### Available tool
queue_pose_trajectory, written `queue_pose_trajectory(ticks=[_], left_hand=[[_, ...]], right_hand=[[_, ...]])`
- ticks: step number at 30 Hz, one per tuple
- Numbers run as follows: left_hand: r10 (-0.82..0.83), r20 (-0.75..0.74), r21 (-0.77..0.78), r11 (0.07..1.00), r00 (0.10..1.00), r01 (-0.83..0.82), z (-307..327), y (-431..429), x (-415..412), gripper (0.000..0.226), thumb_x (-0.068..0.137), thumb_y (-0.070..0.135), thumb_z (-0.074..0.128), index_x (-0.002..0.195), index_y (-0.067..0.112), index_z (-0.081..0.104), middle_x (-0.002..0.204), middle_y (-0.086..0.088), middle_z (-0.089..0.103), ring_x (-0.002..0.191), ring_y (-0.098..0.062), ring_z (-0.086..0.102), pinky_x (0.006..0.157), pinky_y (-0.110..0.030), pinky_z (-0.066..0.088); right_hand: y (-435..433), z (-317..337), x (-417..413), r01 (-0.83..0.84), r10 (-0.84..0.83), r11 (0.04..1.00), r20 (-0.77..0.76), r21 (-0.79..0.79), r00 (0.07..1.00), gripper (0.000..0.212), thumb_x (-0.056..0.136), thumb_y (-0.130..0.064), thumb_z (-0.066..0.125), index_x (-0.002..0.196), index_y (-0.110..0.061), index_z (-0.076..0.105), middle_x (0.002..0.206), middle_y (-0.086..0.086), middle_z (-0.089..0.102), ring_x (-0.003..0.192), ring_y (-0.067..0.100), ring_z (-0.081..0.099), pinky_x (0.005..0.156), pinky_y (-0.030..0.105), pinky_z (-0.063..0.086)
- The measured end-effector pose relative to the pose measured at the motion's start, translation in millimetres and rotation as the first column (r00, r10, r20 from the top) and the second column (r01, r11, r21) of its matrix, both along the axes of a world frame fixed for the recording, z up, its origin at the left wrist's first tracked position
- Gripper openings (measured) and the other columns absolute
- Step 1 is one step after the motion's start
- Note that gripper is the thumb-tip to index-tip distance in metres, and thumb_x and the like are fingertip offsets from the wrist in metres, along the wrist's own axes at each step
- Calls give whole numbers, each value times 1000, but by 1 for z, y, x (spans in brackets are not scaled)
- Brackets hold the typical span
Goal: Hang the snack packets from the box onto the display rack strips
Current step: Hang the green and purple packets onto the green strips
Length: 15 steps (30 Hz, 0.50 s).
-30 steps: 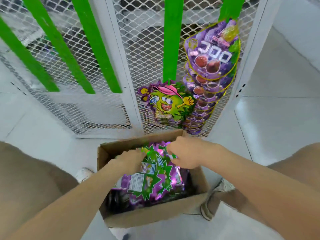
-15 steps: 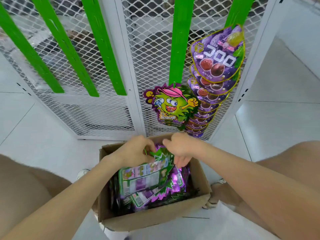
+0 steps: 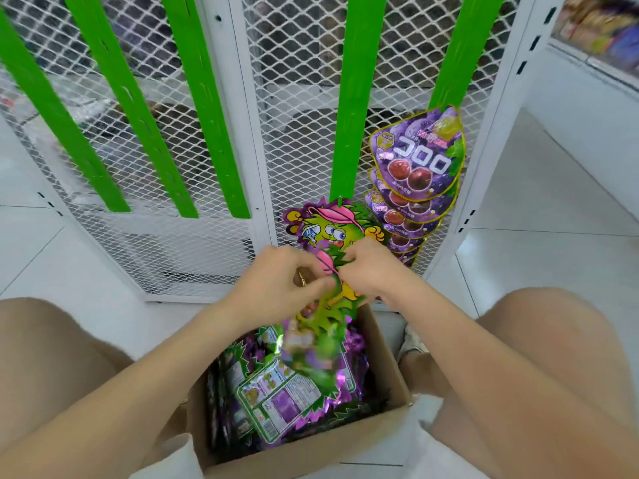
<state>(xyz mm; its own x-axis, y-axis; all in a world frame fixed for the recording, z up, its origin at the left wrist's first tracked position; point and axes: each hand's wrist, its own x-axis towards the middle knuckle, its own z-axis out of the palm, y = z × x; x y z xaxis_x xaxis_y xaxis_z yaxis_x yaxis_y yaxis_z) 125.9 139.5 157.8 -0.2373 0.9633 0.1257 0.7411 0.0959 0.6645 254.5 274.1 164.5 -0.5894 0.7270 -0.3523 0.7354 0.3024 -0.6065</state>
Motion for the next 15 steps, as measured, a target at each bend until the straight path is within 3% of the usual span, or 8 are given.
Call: queue_pose_trajectory(ticks=[1, 3, 6, 9, 11, 13, 15], left_hand=[[4, -22, 22, 1000, 1000, -4, 7, 6, -5, 9, 90, 35, 80, 85, 27, 78, 72, 17, 73, 67, -2, 68, 66, -21, 51], [8, -86, 53, 999, 996, -4, 21, 17, -17, 5, 92, 25, 76, 96, 28, 78, 85, 15, 76, 76, -5, 70, 76, -30, 58], [114, -152, 112, 989, 982, -98, 38, 31, -31, 24, 95, 12, 70, 118, 18, 75, 109, 5, 77, 98, -14, 71, 94, -37, 57], [164, -123, 114, 982, 979, -150, 48, 44, -38, 39, 100, 6, 61, 139, 14, 64, 136, 0, 68, 125, -16, 63, 108, -27, 44], [149, -58, 88, 986, 987, -144, 50, 57, -40, 48, 103, 7, 56, 149, 17, 54, 148, 4, 60, 135, -11, 55, 114, -27, 40], [131, 74, 97, 986, 989, -138, 50, 72, -40, 56, 101, 2, 53, 154, 19, 46, 151, 5, 55, 138, -9, 52, 118, -38, 43], [125, 209, 130, 979, 970, -154, 51, 86, -36, 62, 98, -5, 50, 154, 19, 43, 151, 6, 56, 137, -8, 52, 118, -39, 44]], right_hand=[[1, 8, 1, -56, 53, 995, 38, 80, 998, 16, 85, -6, 55, 71, -10, 50, 64, 4, 49, 71, 28, 52, 51, 30, 49], [4, 24, 5, -132, 117, 969, 80, 210, 990, 16, 89, -13, 54, 73, -10, 54, 67, 5, 52, 75, 31, 50, 50, 28, 35], [20, 39, 9, -189, 181, 917, 57, 351, 982, 24, 96, -14, 50, 73, -8, 55, 64, 10, 54, 72, 35, 55, 60, 35, 41], [37, 52, 11, -134, 156, 898, -17, 418, 988, 31, 101, -14, 53, 71, -8, 57, 65, 3, 52, 76, 35, 54, 67, 34, 35], [48, 58, 11, -35, 107, 906, -149, 423, 983, 15, 101, -14, 59, 94, -11, 71, 86, 0, 65, 95, 33, 63, 77, 29, 38], [54, 59, 8, 58, 57, 900, -251, 431, 966, 32, 100, -16, 62, 132, -17, 66, 118, 8, 72, 115, 31, 64, 98, 35, 49], [57, 56, 4, 106, 37, 886, -296, 452, 954, 44, 99, -16, 63, 143, -23, 57, 124, 10, 71, 120, 31, 61, 103, 43, 49]])
